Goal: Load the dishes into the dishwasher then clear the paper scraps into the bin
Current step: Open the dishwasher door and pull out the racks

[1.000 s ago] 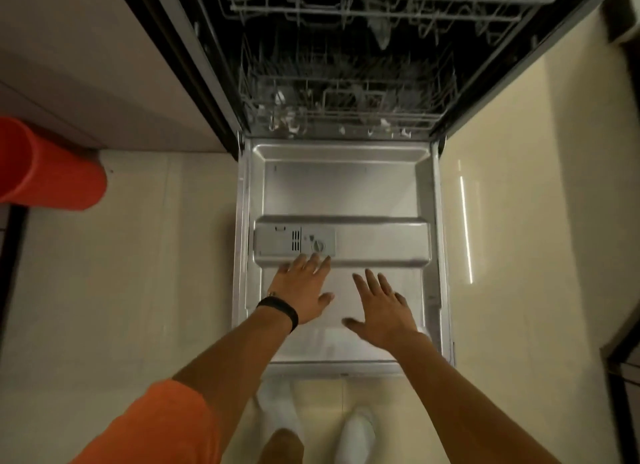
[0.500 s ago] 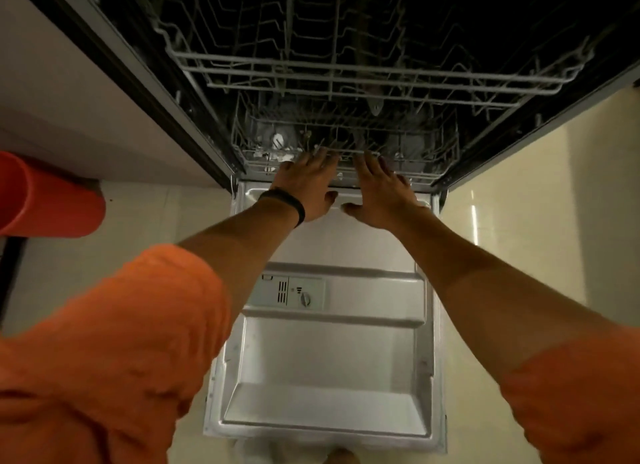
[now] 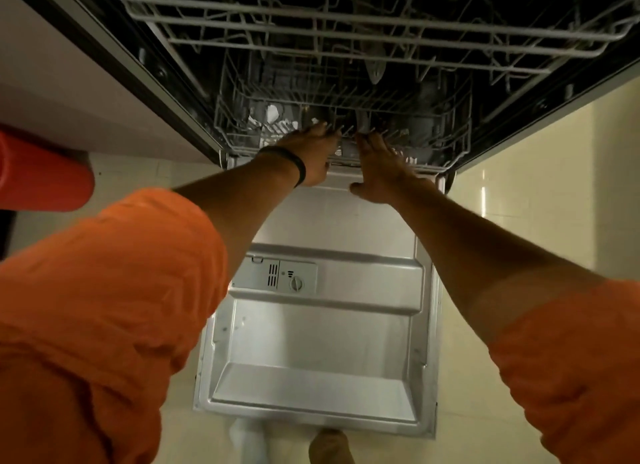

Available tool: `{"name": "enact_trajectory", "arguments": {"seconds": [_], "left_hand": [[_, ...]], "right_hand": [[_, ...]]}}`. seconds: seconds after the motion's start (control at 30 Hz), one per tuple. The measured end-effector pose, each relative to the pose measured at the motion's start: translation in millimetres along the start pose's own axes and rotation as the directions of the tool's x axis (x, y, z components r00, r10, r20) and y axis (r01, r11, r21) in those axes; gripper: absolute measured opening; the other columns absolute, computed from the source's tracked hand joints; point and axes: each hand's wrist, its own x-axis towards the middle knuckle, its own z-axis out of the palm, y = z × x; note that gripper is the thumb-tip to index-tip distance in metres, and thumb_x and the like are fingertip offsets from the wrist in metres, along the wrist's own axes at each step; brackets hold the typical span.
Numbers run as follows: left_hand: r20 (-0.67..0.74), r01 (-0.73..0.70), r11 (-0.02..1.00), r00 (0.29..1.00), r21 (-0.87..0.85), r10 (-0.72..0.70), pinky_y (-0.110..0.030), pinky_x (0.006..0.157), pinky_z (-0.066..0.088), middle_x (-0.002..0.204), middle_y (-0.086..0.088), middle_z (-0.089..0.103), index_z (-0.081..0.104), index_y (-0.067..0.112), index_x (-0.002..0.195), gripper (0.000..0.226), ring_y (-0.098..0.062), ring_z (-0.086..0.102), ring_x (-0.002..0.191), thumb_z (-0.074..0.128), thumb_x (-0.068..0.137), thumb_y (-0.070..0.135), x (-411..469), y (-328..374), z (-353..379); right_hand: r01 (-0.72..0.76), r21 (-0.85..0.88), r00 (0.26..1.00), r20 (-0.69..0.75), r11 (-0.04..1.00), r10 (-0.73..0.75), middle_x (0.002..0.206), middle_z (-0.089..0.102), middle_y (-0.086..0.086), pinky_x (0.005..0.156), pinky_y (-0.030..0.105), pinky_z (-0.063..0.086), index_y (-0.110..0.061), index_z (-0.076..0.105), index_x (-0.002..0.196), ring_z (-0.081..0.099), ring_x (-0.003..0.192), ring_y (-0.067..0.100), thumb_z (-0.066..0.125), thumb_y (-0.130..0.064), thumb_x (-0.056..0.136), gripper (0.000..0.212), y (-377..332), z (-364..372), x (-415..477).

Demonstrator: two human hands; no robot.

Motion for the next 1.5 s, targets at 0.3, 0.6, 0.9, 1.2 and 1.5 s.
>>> {"name": "enact_trajectory", "arguments": {"seconds": [0.3,0.6,0.9,1.2,1.5], "left_hand": [[0.069,-0.013,1.0,0.997,-0.021,0.014,-0.04,0.124,0.024,0.166,-0.005,0.015,0.013,0.019,0.162,0.078,-0.029,0.022,0.151,0.058,0.099,0.026,-89,16,58],[0.179,-0.047,0.998,0.982,-0.042,0.054,-0.043,0.119,0.033,0.164,-0.007,0.019,0.016,0.016,0.161,0.077,-0.031,0.031,0.145,0.059,0.098,0.026,-190,28,133],[0.296,-0.082,0.996,0.951,-0.035,0.089,-0.04,0.121,0.026,0.162,-0.008,0.025,0.02,0.015,0.16,0.07,-0.03,0.035,0.143,0.054,0.101,0.023,-289,53,188],[0.362,-0.105,0.994,0.927,-0.005,0.1,-0.041,0.125,0.021,0.165,-0.01,0.018,0.013,0.013,0.161,0.074,-0.031,0.022,0.151,0.055,0.101,0.02,-352,67,237],[0.335,-0.118,0.992,0.937,0.035,0.1,-0.045,0.122,0.024,0.165,-0.009,0.02,0.012,0.018,0.161,0.076,-0.029,0.023,0.151,0.055,0.1,0.03,-328,53,199]], "right_hand": [[-0.027,0.094,0.991,0.132,0.995,0.015,0.166,0.012,0.016,0.124,0.041,0.026,-0.006,0.005,0.161,0.015,0.154,0.035,0.079,-0.027,0.085,0.108,-23,40,-89],[-0.073,0.097,0.958,0.285,0.993,0.043,0.167,0.007,0.013,0.122,0.043,0.03,-0.009,0.002,0.161,0.014,0.154,0.031,0.075,-0.029,0.088,0.106,-57,101,-195],[-0.116,0.132,0.919,0.39,0.984,0.056,0.166,0.007,0.015,0.122,0.041,0.028,-0.006,0.001,0.161,0.009,0.155,0.032,0.073,-0.027,0.09,0.103,-84,164,-299],[-0.196,0.163,0.885,0.454,0.967,0.103,0.169,-0.001,0.009,0.121,0.042,0.032,-0.011,-0.001,0.162,0.016,0.155,0.033,0.077,-0.03,0.087,0.11,-105,207,-366],[-0.12,-0.014,0.894,0.433,0.993,0.114,0.168,0.008,0.011,0.11,0.048,0.042,-0.013,0.006,0.161,0.037,0.144,0.036,0.067,-0.034,0.095,0.092,-110,162,-336]]}}
